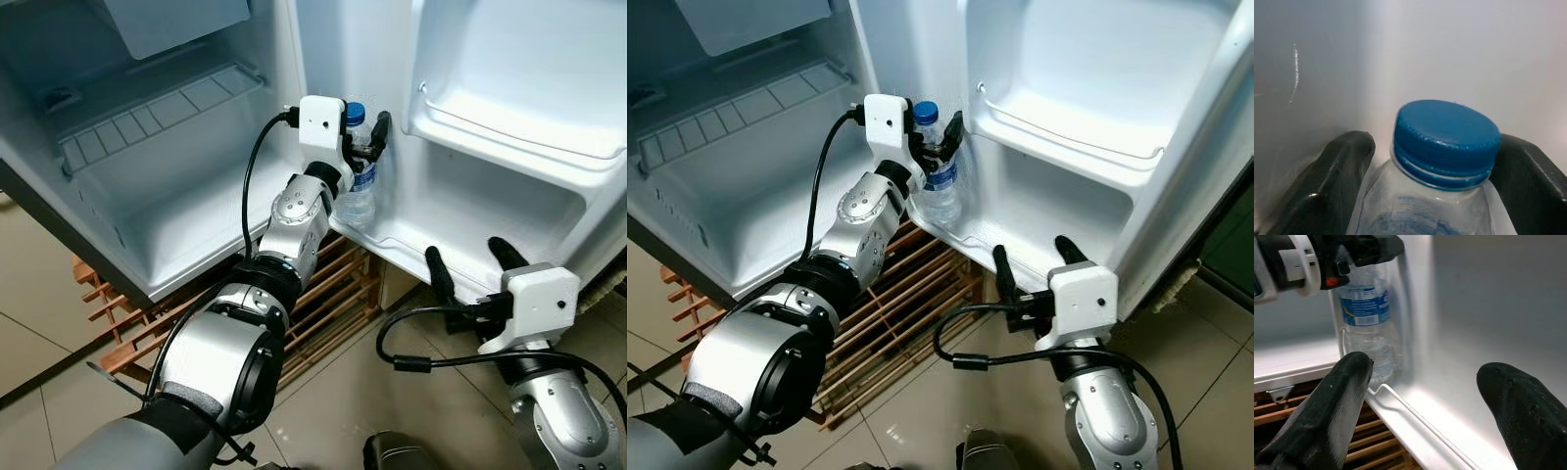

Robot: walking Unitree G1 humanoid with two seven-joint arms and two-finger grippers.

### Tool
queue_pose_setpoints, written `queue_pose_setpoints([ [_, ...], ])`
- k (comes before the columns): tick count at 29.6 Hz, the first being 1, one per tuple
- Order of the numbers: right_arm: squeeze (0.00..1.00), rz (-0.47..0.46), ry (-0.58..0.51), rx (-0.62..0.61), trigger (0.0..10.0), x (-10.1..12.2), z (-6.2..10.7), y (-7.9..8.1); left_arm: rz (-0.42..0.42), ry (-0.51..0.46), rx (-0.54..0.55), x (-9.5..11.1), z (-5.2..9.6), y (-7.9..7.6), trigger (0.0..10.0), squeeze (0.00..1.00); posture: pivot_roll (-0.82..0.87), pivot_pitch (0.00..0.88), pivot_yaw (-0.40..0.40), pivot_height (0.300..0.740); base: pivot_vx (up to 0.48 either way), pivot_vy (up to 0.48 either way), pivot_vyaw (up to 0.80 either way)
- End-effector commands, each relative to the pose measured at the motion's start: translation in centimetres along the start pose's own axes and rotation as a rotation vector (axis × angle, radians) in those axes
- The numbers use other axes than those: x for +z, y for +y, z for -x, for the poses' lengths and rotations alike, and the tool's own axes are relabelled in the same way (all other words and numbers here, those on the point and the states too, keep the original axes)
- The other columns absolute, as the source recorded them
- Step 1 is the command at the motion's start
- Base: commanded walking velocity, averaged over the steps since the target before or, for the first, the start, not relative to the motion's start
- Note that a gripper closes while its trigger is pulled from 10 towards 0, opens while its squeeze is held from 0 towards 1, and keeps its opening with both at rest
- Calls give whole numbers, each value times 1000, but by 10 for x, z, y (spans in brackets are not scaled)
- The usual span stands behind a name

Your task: Restocking fridge

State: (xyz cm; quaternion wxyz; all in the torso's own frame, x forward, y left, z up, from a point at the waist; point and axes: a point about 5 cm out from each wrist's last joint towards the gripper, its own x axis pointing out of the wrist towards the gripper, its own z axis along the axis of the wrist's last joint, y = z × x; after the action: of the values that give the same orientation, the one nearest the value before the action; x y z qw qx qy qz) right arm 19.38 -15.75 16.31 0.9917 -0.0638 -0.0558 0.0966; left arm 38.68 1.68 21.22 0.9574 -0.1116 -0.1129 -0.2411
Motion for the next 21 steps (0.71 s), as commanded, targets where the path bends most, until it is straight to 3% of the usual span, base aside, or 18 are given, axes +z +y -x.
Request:
queue_pose_setpoints([
  [1, 0, -6, -7, 23, 10000, 3, 1, 2, 78, -42, 24, 12, -7, -6, 10000, 1000, -318, 93, 134, 736, 0, 0, 0],
  [6, 0, -6, 0, 26, 10000, 2, 0, 2, 49, -41, 3, 14, -1, 1, 10000, 1000, -312, 84, 132, 736, 0, 0, 0],
  [10, 0, -9, 5, 28, 10000, -3, -3, 1, 14, -75, -7, 30, 14, 18, 10000, 1000, -281, 41, 125, 736, 0, 0, 0],
  [11, 0, -9, 4, 30, 10000, -3, -4, 1, -6, -83, -4, 34, 18, 22, 10000, 922, -277, 37, 124, 736, 0, 0, 0],
  [12, 0, -7, 3, 33, 10000, -4, -5, 0, -72, -94, 40, 39, 23, 31, 10000, 0, -268, 28, 122, 736, 0, 0, 0],
  [13, 0, -4, 0, 37, 10000, -5, -8, -1, -144, -100, 90, 46, 31, 42, 10000, 0, -255, 17, 119, 736, 0, 0, 0],
  [14, 0, -2, -1, 38, 10000, -5, -9, -1, -154, -97, 96, 47, 34, 45, 10000, 0, -249, 9, 117, 736, 0, 0, 0],
  [15, 0, -2, -1, 38, 10000, -5, -9, -1, -154, -97, 96, 47, 34, 45, 10000, 0, -249, 9, 117, 736, 0, 0, 0],
  [20, 0, -16, -5, 49, 10000, -9, -18, -4, -155, -58, 78, 49, 71, 55, 10000, 0, -197, 0, 90, 736, 0, 0, 0],
  [21, 0, -16, -5, 49, 10000, -9, -18, -4, -155, -58, 78, 49, 71, 55, 10000, 0, -197, 0, 90, 736, 0, 0, 0],
])
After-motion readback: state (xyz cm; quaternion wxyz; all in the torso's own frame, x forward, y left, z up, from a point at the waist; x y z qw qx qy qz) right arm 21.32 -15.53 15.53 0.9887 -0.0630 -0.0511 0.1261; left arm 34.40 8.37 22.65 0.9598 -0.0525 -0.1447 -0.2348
